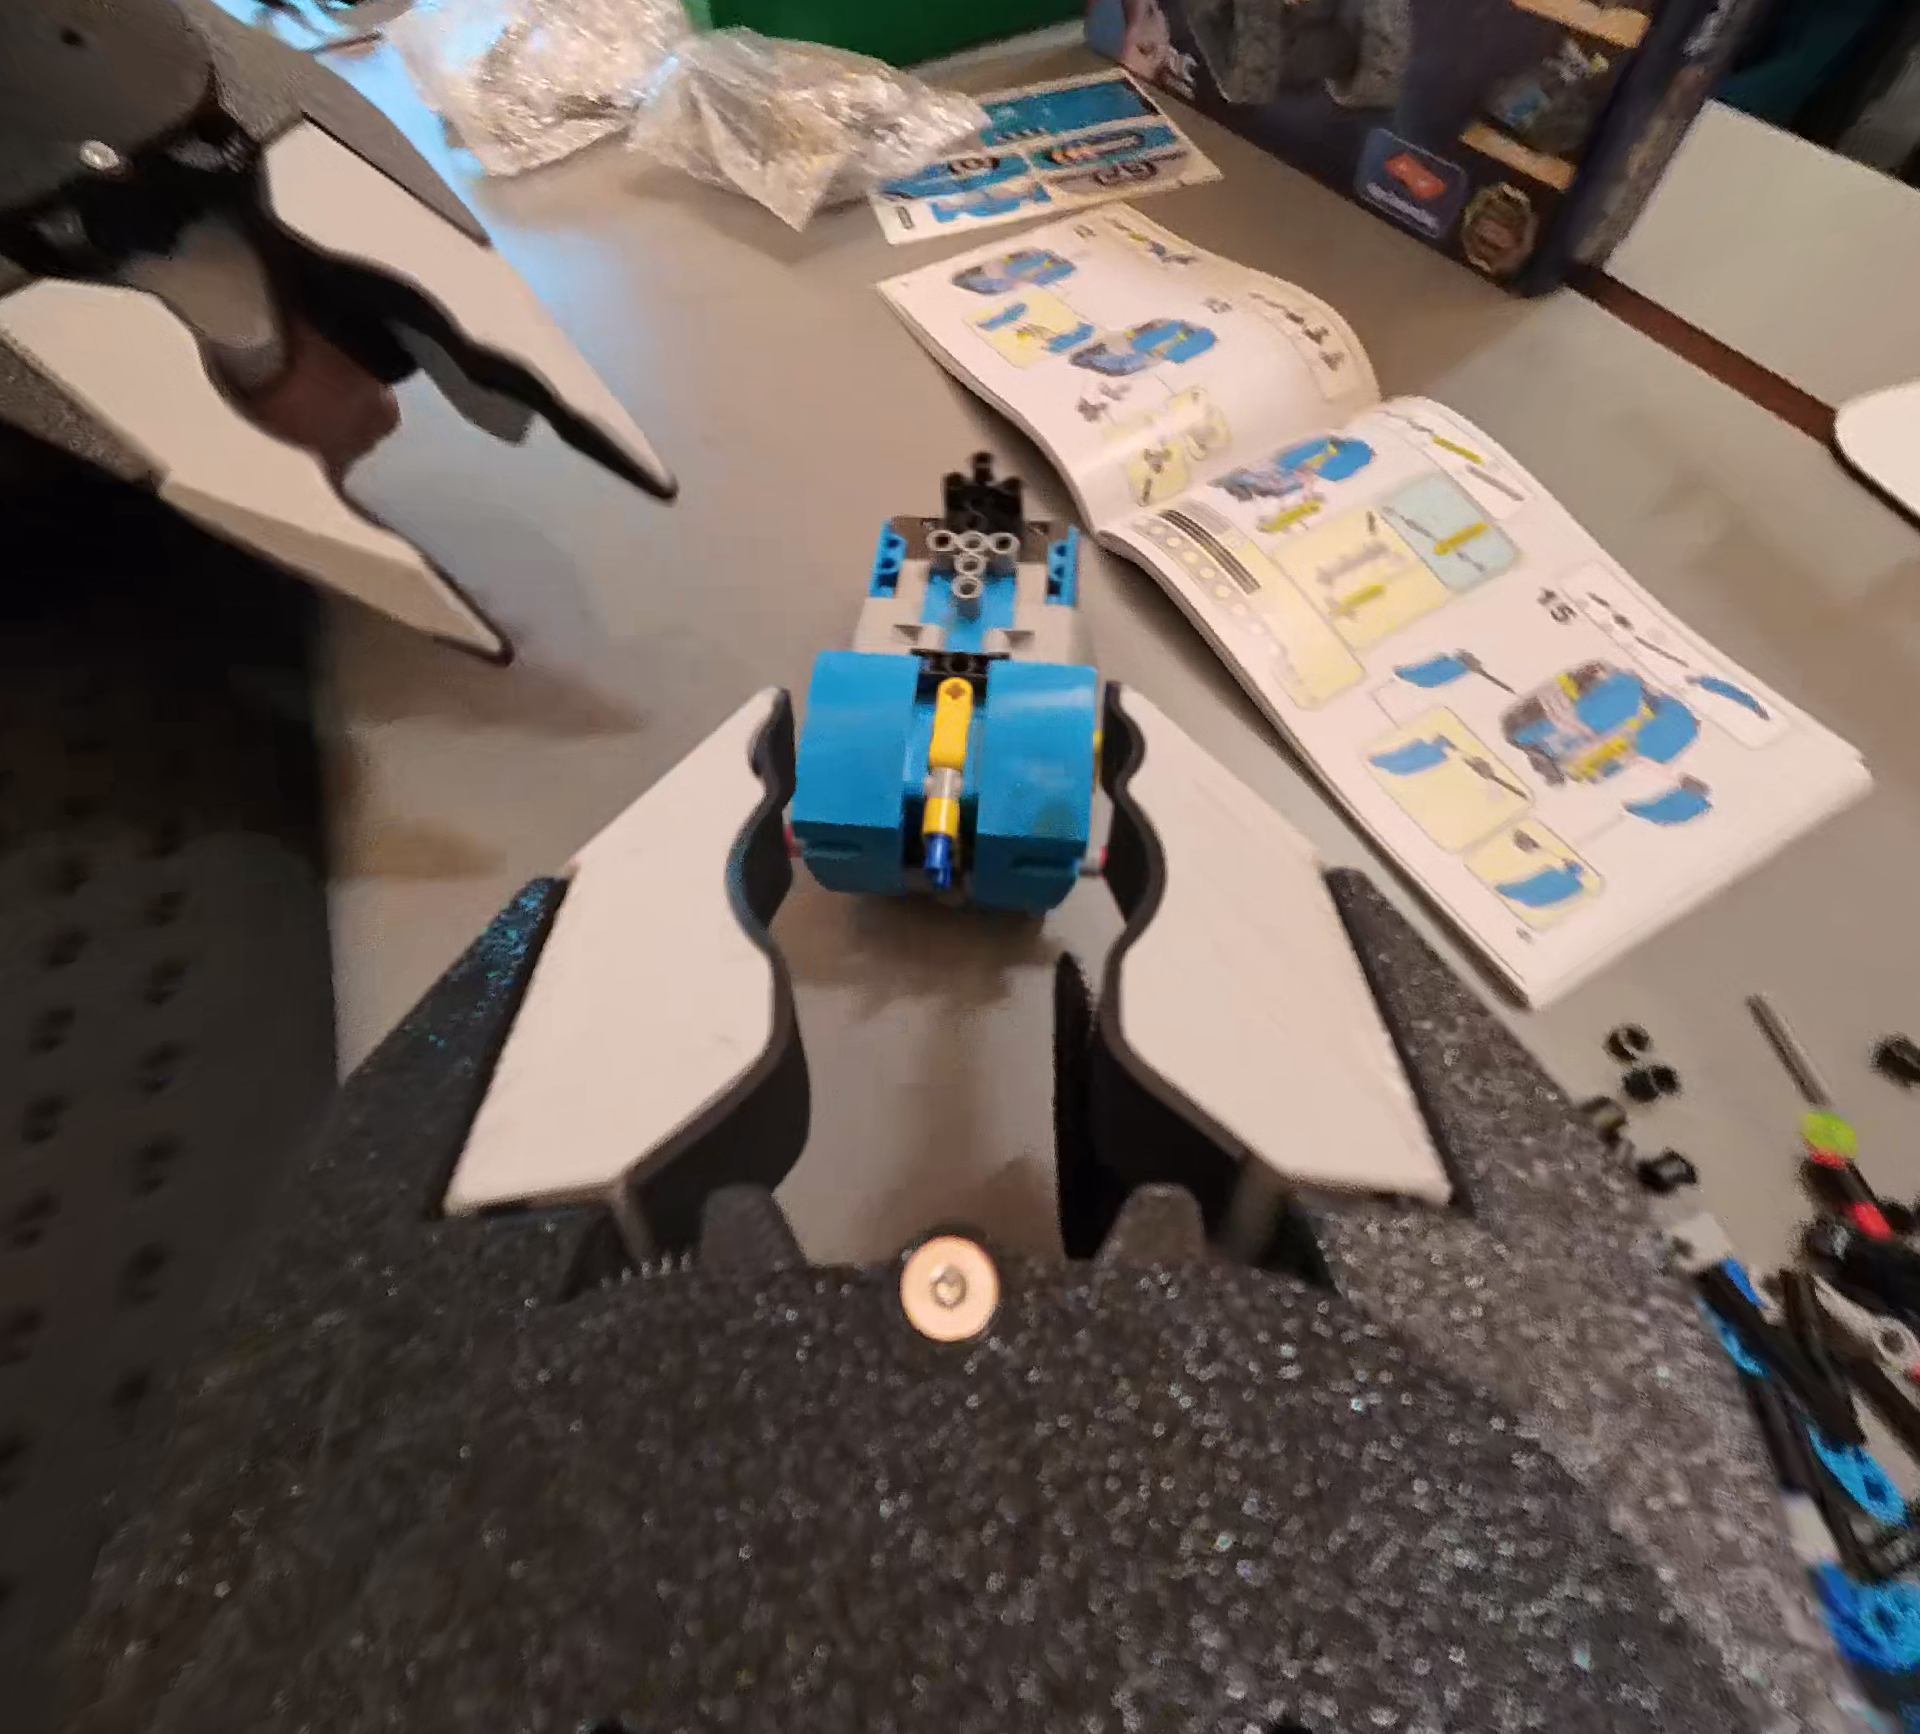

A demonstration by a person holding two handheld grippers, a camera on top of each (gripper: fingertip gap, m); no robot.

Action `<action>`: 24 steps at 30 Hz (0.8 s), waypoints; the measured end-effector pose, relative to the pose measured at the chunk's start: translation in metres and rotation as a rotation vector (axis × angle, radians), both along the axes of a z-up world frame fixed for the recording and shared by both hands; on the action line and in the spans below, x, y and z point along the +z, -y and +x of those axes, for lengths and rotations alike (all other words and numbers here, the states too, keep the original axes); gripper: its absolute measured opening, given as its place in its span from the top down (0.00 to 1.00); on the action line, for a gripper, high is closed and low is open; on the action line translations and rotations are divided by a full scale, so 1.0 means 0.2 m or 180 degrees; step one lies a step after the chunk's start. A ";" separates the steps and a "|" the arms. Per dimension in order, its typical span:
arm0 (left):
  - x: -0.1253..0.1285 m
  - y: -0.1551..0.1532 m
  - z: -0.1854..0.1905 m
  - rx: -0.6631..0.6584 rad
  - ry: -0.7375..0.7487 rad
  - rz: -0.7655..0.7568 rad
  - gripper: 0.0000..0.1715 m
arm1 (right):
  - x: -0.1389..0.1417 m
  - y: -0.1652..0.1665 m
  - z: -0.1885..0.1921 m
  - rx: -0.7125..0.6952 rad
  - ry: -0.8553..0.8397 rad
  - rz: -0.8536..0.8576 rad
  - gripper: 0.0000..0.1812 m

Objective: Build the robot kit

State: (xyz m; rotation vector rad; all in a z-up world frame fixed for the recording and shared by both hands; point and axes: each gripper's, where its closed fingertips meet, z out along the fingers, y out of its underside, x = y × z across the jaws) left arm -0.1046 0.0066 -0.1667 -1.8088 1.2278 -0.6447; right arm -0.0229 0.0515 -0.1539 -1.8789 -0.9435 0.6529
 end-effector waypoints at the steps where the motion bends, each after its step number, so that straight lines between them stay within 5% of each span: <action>1: 0.00 -0.04 -0.04 0.0046 -0.0040 0.0000 0.69 | 0.01 -0.01 0.02 -0.0046 -0.0009 -0.0076 0.67; 6: -0.07 -0.19 -0.09 -0.0105 -0.0104 -0.0535 0.63 | -0.05 0.01 -0.01 0.0138 0.0630 -0.0380 0.51; 10: -0.08 -0.32 -0.08 -0.0222 0.0037 -0.0643 0.63 | -0.09 -0.07 -0.12 0.0431 0.1207 -0.1196 0.43; 17: 0.01 -0.45 -0.21 0.0114 0.0452 -0.0714 0.63 | -0.35 -0.20 -0.19 0.0074 0.2513 -0.1337 0.45; 20: -0.03 -0.43 -0.21 0.0149 0.0584 -0.1142 0.63 | -0.41 -0.19 -0.25 0.0055 0.2409 -0.1530 0.61; 24: 0.01 -0.36 -0.16 -0.0065 0.1066 -0.1889 0.62 | -0.32 -0.21 -0.30 0.0115 0.2188 -0.1192 0.64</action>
